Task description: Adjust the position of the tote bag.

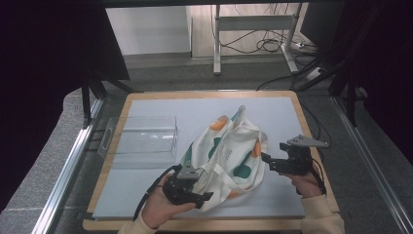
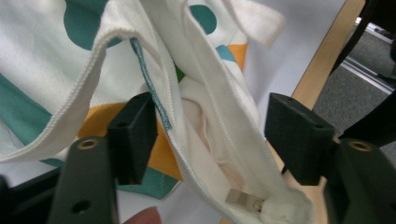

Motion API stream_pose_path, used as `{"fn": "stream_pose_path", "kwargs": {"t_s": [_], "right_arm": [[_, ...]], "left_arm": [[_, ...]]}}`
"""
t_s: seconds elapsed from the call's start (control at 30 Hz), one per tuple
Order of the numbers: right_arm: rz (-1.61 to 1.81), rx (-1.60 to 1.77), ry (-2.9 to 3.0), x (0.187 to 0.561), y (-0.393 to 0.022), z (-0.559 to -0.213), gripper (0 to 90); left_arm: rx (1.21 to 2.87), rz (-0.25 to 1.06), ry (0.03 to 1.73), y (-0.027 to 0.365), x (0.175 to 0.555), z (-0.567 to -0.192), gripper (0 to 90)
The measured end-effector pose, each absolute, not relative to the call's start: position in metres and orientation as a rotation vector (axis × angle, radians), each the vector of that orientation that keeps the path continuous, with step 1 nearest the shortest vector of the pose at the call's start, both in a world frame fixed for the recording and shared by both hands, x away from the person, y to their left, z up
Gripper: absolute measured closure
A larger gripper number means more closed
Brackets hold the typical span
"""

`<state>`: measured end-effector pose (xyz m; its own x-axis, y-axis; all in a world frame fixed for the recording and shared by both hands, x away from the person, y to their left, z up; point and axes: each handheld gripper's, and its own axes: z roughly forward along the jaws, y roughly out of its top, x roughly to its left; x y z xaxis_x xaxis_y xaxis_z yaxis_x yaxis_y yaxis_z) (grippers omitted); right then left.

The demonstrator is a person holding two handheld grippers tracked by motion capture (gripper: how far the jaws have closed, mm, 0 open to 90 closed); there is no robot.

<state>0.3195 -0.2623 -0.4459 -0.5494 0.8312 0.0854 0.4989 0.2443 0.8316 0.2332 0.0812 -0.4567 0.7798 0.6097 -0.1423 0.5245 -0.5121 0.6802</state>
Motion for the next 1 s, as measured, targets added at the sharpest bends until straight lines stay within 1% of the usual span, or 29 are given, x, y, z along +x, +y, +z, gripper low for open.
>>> {"fn": "stream_pose_path", "kwargs": {"t_s": [0.07,0.13,0.17,0.2,0.23,0.27,0.3,0.37,0.57,0.83,1.0], "right_arm": [[1.218,1.225,2.148,0.319,-0.262,-0.446,16.4],[1.217,1.224,2.148,0.319,-0.263,-0.446,16.4],[1.218,1.224,2.145,0.318,-0.263,-0.446,16.4],[1.215,1.223,2.144,0.318,-0.263,-0.446,16.4],[1.213,1.223,2.143,0.318,-0.263,-0.446,16.4],[1.213,1.223,2.143,0.318,-0.263,-0.446,16.4],[1.212,1.224,2.143,0.318,-0.263,-0.446,16.4],[1.203,1.225,2.143,0.318,-0.264,-0.447,16.4],[1.187,1.237,2.138,0.317,-0.264,-0.447,16.3],[1.259,1.233,2.116,0.316,-0.264,-0.438,18.5],[1.253,1.238,2.115,0.32,-0.256,-0.429,18.9]], "left_arm": [[2.237,0.15,0.84,0.081,0.234,-0.458,44.0],[2.238,0.151,0.841,0.081,0.234,-0.458,53.2],[2.236,0.155,0.844,0.082,0.234,-0.458,53.2],[2.236,0.16,0.847,0.082,0.235,-0.458,62.5],[2.246,0.162,0.845,0.082,0.235,-0.459,66.4],[2.246,0.162,0.845,0.082,0.235,-0.459,69.6],[2.249,0.161,0.843,0.082,0.235,-0.46,69.6],[2.256,0.162,0.837,0.082,0.235,-0.461,75.6],[2.244,0.15,0.837,0.083,0.237,-0.462,79.4],[2.237,0.14,0.823,0.091,0.238,-0.463,80.0],[2.241,0.145,0.811,0.09,0.238,-0.463,80.0]]}}
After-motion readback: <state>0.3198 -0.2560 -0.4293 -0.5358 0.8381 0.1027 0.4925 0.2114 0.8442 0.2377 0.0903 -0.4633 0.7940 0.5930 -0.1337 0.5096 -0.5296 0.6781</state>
